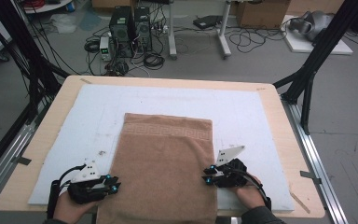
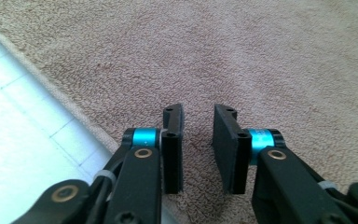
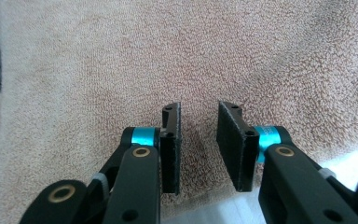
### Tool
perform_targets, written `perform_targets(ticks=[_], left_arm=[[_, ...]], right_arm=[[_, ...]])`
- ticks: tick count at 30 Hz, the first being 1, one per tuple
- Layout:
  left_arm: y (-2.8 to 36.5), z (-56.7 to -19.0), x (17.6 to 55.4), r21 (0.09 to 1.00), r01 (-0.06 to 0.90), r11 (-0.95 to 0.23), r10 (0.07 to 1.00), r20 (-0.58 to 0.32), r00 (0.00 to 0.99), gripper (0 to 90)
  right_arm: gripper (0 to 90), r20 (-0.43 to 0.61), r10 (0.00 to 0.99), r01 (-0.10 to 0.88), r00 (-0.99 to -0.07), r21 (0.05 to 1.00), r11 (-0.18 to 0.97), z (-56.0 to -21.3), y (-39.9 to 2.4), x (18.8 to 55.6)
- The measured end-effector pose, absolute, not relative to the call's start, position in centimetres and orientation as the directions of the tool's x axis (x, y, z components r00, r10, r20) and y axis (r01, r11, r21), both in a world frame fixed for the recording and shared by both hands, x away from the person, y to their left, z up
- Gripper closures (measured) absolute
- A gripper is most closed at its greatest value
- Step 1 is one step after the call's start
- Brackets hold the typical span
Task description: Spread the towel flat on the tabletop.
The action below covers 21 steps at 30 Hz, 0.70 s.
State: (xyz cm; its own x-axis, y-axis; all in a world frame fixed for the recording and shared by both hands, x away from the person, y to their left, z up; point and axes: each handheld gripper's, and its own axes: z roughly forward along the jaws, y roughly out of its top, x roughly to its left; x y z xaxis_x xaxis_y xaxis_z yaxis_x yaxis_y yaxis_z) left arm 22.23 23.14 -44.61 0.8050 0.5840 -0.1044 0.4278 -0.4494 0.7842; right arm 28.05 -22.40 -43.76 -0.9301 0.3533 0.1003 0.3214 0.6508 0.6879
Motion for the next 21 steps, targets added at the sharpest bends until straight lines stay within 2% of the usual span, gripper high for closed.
perform_targets(ticks=[5, 10, 13, 17, 21], left_arm=[[23.3, -43.8, 22.9, 0.806, 0.429, -0.409, 0.6, -0.117, 0.791, 61.2], [23.5, -42.4, 24.3, 0.831, 0.411, -0.373, 0.632, -0.097, 0.769, 48.9], [23.5, -41.6, 25.1, 0.845, 0.408, -0.346, 0.647, -0.1, 0.756, 43.0], [23.2, -41.1, 26.3, 0.851, 0.403, -0.339, 0.662, -0.089, 0.744, 34.7], [22.6, -41.0, 27.5, 0.845, 0.408, -0.345, 0.662, -0.088, 0.744, 31.7]], right_arm=[[59.6, 0.108, 0.366, 0.325, -0.925, 0.724, 0.608, -43.0, -22.4, 28.6], [41.1, 0.106, 0.4, 0.338, -0.91, 0.748, 0.572, -42.2, -22.2, 29.6], [34.6, 0.109, 0.42, 0.347, -0.901, 0.763, 0.546, -41.9, -22.0, 30.2], [29.7, 0.089, 0.437, 0.34, -0.895, 0.772, 0.538, -41.3, -21.6, 31.0], [27.5, 0.074, 0.454, 0.332, -0.888, 0.786, 0.521, -40.6, -21.4, 31.9]])
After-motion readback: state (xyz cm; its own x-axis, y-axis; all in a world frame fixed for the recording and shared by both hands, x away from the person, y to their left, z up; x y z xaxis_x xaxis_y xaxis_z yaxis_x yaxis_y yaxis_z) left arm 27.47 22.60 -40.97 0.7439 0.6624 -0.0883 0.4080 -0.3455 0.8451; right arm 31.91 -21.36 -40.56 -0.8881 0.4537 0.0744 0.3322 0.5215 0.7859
